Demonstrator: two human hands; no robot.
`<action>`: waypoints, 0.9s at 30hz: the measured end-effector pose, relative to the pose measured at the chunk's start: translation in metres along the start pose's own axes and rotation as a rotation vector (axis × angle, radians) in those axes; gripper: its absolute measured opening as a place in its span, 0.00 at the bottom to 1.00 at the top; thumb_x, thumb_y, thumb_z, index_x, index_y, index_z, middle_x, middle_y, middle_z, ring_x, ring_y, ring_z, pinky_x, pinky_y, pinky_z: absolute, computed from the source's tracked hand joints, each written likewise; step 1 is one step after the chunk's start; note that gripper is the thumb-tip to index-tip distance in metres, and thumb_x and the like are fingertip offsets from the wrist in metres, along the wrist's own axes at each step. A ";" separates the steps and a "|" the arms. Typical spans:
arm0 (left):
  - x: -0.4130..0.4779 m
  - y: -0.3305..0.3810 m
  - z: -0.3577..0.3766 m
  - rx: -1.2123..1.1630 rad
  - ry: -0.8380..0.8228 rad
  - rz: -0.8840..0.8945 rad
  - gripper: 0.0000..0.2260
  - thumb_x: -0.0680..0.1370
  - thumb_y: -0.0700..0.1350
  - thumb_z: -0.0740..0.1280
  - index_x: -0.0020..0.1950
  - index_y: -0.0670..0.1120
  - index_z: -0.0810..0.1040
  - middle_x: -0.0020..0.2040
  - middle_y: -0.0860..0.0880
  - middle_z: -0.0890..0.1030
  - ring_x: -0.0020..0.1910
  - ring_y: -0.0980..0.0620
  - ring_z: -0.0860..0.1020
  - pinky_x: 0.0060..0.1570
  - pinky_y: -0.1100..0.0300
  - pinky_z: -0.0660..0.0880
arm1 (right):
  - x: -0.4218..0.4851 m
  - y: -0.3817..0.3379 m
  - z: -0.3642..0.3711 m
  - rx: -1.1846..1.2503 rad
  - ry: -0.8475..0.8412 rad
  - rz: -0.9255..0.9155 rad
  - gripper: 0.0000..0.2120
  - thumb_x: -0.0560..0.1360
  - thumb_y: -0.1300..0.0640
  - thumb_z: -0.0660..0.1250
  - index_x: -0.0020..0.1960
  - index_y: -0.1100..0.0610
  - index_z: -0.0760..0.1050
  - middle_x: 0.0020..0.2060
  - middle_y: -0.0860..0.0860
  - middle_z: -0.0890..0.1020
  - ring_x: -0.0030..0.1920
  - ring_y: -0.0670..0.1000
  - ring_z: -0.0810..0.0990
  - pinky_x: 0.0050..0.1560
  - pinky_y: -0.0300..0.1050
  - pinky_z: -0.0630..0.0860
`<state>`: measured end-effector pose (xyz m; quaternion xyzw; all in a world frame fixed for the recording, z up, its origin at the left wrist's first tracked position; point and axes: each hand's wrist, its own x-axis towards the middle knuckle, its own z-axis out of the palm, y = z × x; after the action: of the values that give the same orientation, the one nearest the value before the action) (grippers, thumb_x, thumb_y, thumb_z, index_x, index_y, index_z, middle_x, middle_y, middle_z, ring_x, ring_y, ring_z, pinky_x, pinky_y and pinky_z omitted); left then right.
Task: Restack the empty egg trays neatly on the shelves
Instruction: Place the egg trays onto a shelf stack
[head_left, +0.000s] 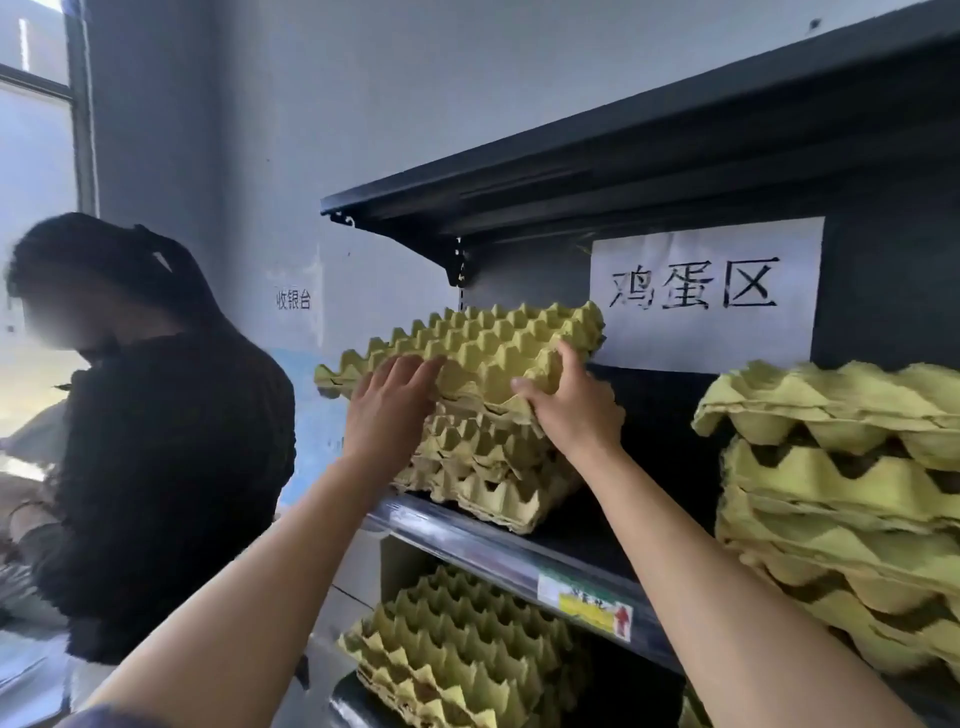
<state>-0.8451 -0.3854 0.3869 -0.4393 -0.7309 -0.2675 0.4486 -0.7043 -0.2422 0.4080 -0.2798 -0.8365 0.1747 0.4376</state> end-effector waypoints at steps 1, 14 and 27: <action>0.007 -0.009 0.011 -0.020 -0.022 0.005 0.26 0.72 0.39 0.71 0.69 0.48 0.70 0.61 0.46 0.76 0.63 0.43 0.72 0.58 0.47 0.69 | 0.008 -0.001 0.009 -0.022 0.005 0.019 0.35 0.73 0.34 0.60 0.74 0.47 0.56 0.65 0.53 0.75 0.65 0.60 0.72 0.61 0.57 0.70; 0.007 -0.068 0.092 -0.208 -0.374 0.075 0.23 0.78 0.44 0.63 0.72 0.51 0.64 0.68 0.50 0.70 0.70 0.45 0.62 0.62 0.49 0.66 | 0.027 0.034 0.078 -0.167 -0.206 0.253 0.36 0.73 0.30 0.56 0.75 0.46 0.54 0.70 0.52 0.71 0.68 0.61 0.69 0.66 0.62 0.66; 0.003 -0.066 0.072 -0.412 -0.360 0.063 0.26 0.71 0.52 0.54 0.69 0.53 0.69 0.65 0.52 0.73 0.67 0.49 0.65 0.66 0.47 0.58 | 0.018 0.024 0.070 -0.149 -0.069 0.143 0.30 0.78 0.36 0.52 0.74 0.51 0.61 0.69 0.56 0.69 0.68 0.59 0.68 0.64 0.58 0.70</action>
<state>-0.9343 -0.3584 0.3570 -0.5843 -0.7150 -0.3141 0.2205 -0.7627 -0.2150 0.3678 -0.3646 -0.8395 0.1521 0.3730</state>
